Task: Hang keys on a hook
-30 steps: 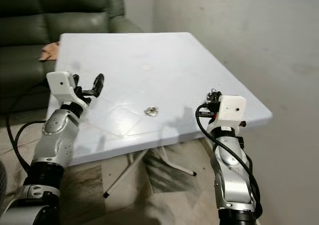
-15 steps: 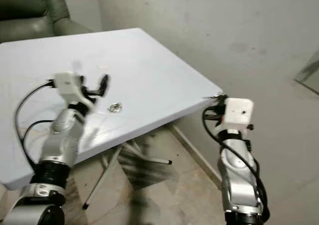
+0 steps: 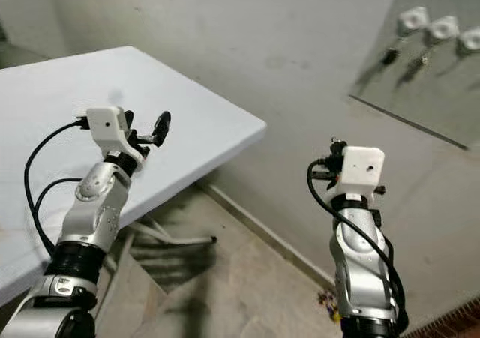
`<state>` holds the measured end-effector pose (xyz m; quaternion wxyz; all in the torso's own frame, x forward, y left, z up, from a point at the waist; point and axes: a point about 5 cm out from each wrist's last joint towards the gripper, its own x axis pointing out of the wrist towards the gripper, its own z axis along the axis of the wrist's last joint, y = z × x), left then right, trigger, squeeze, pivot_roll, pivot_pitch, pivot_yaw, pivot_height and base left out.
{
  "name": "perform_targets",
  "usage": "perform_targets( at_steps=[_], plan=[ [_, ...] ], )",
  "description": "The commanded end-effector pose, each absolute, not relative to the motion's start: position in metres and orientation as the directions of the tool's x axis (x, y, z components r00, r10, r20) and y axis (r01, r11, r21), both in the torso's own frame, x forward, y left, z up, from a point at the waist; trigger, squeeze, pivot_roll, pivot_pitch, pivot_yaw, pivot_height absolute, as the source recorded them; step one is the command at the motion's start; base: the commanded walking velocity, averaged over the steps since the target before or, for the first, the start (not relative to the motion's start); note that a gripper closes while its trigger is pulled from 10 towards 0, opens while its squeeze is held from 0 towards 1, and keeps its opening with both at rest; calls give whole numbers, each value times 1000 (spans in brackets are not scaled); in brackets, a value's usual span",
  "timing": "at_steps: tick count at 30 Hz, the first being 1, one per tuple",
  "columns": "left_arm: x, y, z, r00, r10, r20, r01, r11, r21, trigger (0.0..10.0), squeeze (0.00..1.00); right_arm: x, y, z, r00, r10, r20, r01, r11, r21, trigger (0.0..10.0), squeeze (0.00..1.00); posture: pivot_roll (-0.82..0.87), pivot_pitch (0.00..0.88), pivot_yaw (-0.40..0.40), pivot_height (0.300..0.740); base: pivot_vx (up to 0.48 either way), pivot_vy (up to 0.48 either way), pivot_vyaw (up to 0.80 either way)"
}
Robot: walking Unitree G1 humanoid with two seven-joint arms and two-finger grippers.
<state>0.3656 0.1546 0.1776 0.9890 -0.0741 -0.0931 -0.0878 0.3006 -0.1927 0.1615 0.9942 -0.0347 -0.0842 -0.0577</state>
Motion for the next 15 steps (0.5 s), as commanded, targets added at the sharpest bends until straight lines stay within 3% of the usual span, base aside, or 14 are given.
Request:
perform_targets(
  at_steps=[1, 15],
  plan=[
    [365, 146, 181, 960, -185, 211, 213, 969, -122, 10000, 0, 300, -198, 164, 976, -125, 178, 137, 989, -59, 10000, 0, -31, 0, -61, 711, 0, 0, -719],
    [363, 147, 179, 960, -188, 209, 215, 970, -112, 10000, 0, 300, -199, 164, 976, -126, 179, 140, 988, -66, 10000, 0, -24, 0, -63, 711, 0, 0, -718]
  ],
)
